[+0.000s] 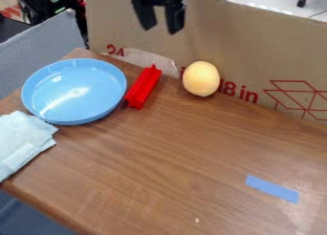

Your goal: Move the yellow ball to the left side of the table

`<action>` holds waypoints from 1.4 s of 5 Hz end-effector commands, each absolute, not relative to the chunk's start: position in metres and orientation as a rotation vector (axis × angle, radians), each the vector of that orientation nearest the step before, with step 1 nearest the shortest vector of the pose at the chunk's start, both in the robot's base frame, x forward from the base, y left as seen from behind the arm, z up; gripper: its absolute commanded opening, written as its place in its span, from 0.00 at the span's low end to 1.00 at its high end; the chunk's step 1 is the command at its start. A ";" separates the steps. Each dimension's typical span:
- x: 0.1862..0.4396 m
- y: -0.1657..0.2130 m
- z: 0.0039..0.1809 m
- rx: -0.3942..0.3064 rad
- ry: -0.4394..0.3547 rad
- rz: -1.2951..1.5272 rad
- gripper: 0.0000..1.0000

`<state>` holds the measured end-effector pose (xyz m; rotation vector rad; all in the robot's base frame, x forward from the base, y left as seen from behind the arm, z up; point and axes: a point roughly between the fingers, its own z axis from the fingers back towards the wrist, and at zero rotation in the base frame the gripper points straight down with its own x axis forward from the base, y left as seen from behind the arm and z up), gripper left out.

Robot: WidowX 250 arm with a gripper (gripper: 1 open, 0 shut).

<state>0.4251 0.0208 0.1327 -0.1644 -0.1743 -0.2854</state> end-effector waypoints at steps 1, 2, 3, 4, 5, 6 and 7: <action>0.437 0.000 0.152 -0.126 -0.238 -0.321 1.00; 0.437 -0.010 0.123 -0.106 -0.235 -0.299 1.00; 0.444 0.002 0.104 -0.121 -0.204 -0.314 1.00; 0.458 0.003 0.099 -0.127 -0.184 -0.307 1.00; 0.460 -0.004 0.100 -0.129 -0.194 -0.312 1.00; 0.461 -0.001 0.090 -0.138 -0.196 -0.314 1.00; 0.449 0.004 0.093 -0.150 -0.185 -0.325 1.00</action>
